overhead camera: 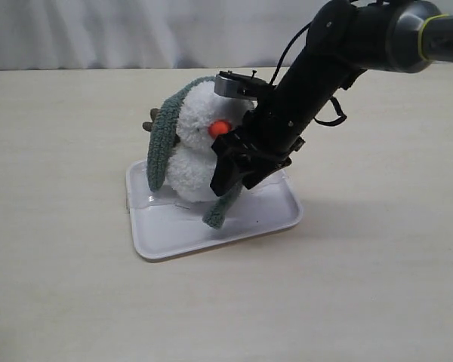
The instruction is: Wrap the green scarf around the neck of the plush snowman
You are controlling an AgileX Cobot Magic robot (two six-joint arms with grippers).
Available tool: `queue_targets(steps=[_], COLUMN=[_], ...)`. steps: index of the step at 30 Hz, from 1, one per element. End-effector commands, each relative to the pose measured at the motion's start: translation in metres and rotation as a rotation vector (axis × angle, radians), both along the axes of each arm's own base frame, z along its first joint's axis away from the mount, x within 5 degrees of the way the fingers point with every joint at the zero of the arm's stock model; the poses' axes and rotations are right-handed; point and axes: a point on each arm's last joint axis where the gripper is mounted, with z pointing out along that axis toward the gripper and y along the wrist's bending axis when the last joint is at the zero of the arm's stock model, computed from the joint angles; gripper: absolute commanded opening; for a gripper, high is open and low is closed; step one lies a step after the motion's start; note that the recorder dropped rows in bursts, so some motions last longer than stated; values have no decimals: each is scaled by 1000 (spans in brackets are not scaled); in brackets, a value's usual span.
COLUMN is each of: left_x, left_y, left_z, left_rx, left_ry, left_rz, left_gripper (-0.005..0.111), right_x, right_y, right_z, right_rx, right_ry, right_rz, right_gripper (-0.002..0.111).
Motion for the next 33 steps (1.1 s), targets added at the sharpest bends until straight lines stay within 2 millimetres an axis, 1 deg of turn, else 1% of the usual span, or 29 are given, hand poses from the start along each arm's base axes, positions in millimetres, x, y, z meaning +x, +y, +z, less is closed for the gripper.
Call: queue_targets(steps=[1, 4, 7, 9, 12, 16, 19, 22, 23, 25, 28, 31, 33], left_x=[0, 0, 0, 0, 0, 0, 0, 0, 0, 0, 0, 0, 0], left_y=[0, 0, 0, 0, 0, 0, 0, 0, 0, 0, 0, 0, 0], left_z=[0, 0, 0, 0, 0, 0, 0, 0, 0, 0, 0, 0, 0], left_rx=[3, 3, 3, 3, 3, 1, 1, 1, 1, 1, 1, 1, 1], left_ry=[-5, -5, -5, -5, -5, -5, -5, -5, -5, -5, -5, -5, -5], left_rz=[-6, -6, -6, -6, -6, -6, -6, -6, -6, -6, -6, -6, -6], left_gripper=[0, 0, 0, 0, 0, 0, 0, 0, 0, 0, 0, 0, 0], right_x=[-4, -4, -4, -5, -9, -20, -30, -40, -40, -37, -30, -24, -20], right_y=[-7, -15, -20, -21, -22, -27, -31, -34, -34, -34, -27, -9, 7], right_z=[-2, -5, 0, 8, 29, 70, 97, 119, 126, 139, 146, 140, 132], right_rx=[-91, -186, -239, -237, -213, -168, -138, -110, -89, -44, 20, 43, 52], right_ry=[68, 74, 54, 31, -20, -128, -211, -285, -343, -452, -544, -614, -660], right_rz=[-4, -49, -75, -74, -74, -60, -34, -9, -22, -55, -105, -108, -97], right_gripper=[62, 62, 62, 62, 60, 46, 31, 13, 6, 4, 4, 4, 4])
